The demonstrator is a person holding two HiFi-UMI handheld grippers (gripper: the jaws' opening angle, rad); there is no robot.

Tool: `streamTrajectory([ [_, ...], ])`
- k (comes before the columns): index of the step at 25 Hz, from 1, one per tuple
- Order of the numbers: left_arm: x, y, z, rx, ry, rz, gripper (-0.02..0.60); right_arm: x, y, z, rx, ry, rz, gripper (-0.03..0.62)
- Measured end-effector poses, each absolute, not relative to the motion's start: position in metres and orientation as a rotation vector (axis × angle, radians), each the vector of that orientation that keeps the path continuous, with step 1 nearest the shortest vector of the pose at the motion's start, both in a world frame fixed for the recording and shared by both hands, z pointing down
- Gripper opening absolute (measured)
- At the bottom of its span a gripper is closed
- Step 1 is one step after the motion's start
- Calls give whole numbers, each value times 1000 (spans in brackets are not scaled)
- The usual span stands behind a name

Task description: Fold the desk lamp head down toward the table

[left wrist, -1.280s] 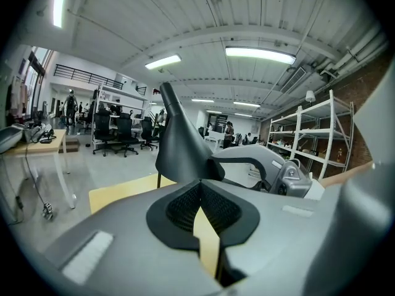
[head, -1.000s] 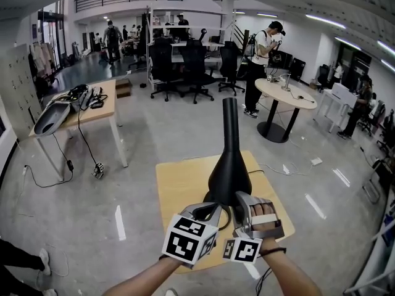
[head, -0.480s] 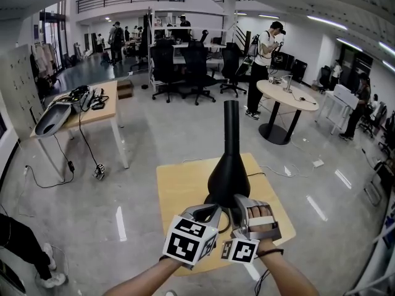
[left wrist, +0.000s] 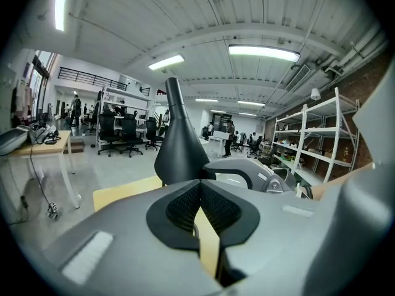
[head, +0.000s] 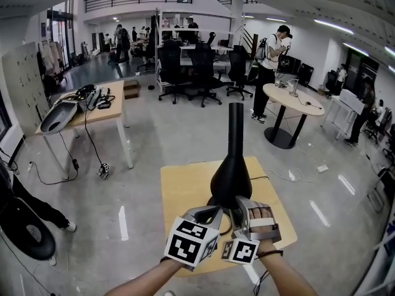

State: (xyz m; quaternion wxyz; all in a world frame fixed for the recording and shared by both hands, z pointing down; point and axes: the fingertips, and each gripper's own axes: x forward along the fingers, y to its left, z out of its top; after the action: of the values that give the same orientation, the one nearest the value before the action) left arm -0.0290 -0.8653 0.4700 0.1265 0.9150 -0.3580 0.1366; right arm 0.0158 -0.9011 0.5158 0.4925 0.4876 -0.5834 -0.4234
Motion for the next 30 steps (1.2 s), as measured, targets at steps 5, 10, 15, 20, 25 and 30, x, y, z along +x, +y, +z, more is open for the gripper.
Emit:
streamTrajectory([
  [5,-10,-844,466,2647,-1068,395,20,34,-880,509,1183,-1481,-1010,181],
  [10,28,-796,453,2640,-1112,382,19,63,-831,495,1179,-1671,-891,187],
  [15,59,-736,446,2617,-1190,362,20,92,-769,486,1171,-1814,-786,193],
  [20,94,-685,442,2575,-1274,344,20,135,-719,481,1195,-1945,-663,151],
  [25,141,-635,455,2519,-1374,342,20,191,-665,481,1234,-2058,-564,108],
  [30,153,-613,462,2472,-1447,343,20,205,-639,470,1265,-2188,-435,83],
])
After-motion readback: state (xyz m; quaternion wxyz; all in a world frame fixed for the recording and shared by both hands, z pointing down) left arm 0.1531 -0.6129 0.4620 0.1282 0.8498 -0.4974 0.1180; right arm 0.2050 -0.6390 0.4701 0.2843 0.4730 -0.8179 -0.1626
